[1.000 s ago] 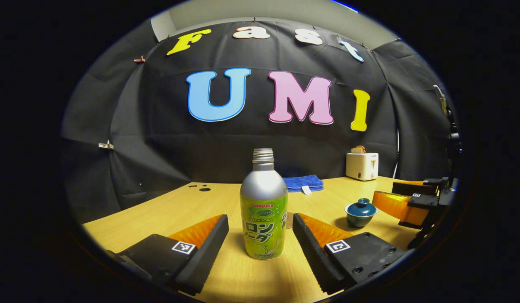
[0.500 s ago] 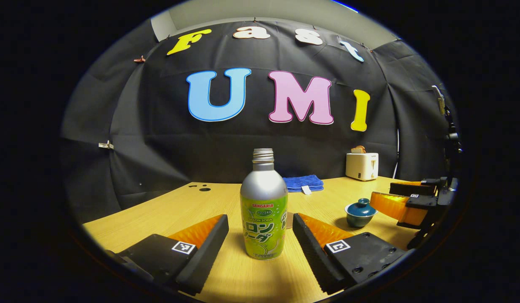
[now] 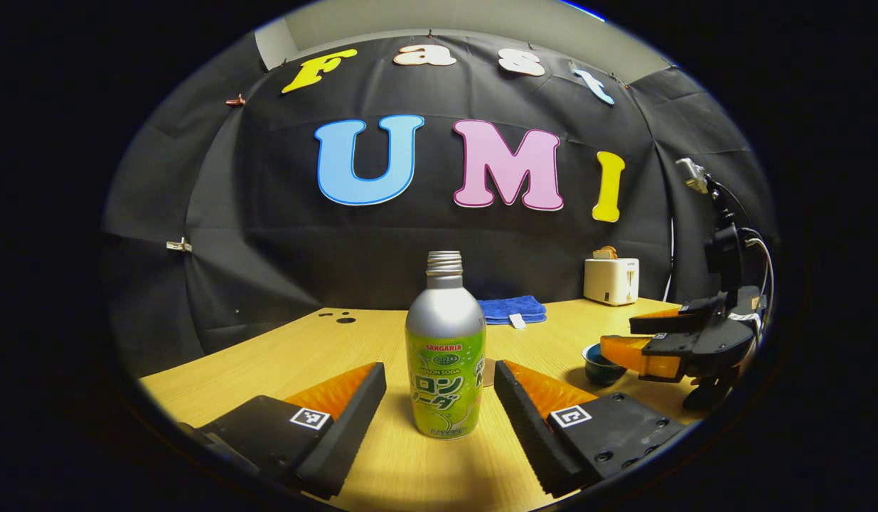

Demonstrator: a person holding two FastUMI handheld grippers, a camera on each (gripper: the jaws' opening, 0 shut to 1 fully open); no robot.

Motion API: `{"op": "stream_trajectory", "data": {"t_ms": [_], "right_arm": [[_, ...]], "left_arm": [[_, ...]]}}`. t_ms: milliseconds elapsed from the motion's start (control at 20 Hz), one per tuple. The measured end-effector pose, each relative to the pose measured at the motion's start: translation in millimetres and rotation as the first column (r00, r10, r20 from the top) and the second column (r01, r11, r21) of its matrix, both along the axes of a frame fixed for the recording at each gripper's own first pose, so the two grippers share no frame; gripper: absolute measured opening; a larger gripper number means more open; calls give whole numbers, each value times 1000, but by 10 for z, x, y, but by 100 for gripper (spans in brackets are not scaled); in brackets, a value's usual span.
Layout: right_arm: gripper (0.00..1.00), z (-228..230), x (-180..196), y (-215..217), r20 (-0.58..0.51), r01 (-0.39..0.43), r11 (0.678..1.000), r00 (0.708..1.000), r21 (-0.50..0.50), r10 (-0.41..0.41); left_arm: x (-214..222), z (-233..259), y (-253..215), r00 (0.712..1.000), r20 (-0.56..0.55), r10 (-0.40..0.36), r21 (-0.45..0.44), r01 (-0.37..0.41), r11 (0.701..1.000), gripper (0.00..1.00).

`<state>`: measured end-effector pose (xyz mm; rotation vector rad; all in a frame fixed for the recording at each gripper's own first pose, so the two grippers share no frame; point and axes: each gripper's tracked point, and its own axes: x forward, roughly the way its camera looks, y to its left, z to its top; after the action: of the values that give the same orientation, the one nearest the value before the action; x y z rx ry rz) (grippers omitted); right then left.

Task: Open the teacup lid with one hand, grasp the water bottle and pour water into the teacup with the other hand; after pouring, place the water bottle on the coaster and then close the teacup lid.

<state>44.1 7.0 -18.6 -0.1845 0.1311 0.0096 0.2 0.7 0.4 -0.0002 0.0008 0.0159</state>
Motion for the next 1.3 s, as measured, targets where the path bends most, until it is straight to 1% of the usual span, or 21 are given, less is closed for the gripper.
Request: {"op": "stream_trajectory", "data": {"t_ms": [100,150,200,300,350,450,500,550,600,650,750,900,1050,1200,1300], "right_arm": [[78,-23,66,26,-13,-11,1000,1000,-3,11],[71,-45,85,54,-24,-27,1000,999,-4,27],[67,-63,101,60,-37,-34,999,999,-2,34],[47,-76,124,82,-51,-49,999,998,3,49],[41,-74,123,82,-52,-50,999,997,5,50],[40,-87,138,111,-55,-58,998,997,7,58],[34,-77,137,104,-55,-61,998,997,4,61],[37,-79,131,107,-54,-60,998,997,2,60],[27,-82,116,103,-52,-59,998,997,-1,59],[29,-64,115,99,-48,-56,998,997,-2,56],[29,-17,94,60,-23,-48,999,999,12,48],[29,131,15,-7,64,-36,997,997,61,32],[28,237,-92,-65,142,-32,994,990,104,17],[28,270,-182,-123,176,-32,986,984,164,2],[28,269,-220,-162,178,-28,987,984,161,-1]], "left_arm": [[3,-5,-1,1000,0,0,0,0,1000,97],[1,-10,-5,1000,0,0,0,0,1000,97],[0,-4,-4,1000,0,0,0,0,1000,97],[-1,-4,1,1000,0,0,0,0,1000,97],[-1,-9,0,1000,0,0,0,0,1000,97],[1,-11,1,1000,0,0,1,0,1000,97],[-1,-5,-1,1000,0,0,0,0,1000,97],[1,-10,-2,1000,0,0,0,0,1000,97],[4,-3,-2,1000,0,0,0,0,1000,97],[1,-11,0,1000,1,0,0,0,1000,97],[4,-14,-2,1000,0,0,1,0,1000,97],[17,-1,-45,1000,2,-21,1,21,1000,97],[98,-9,-72,999,1,-38,-1,38,999,97],[211,-6,-71,999,-1,-34,0,34,999,96],[288,-7,-72,1000,-1,-31,-1,31,1000,97]]}}
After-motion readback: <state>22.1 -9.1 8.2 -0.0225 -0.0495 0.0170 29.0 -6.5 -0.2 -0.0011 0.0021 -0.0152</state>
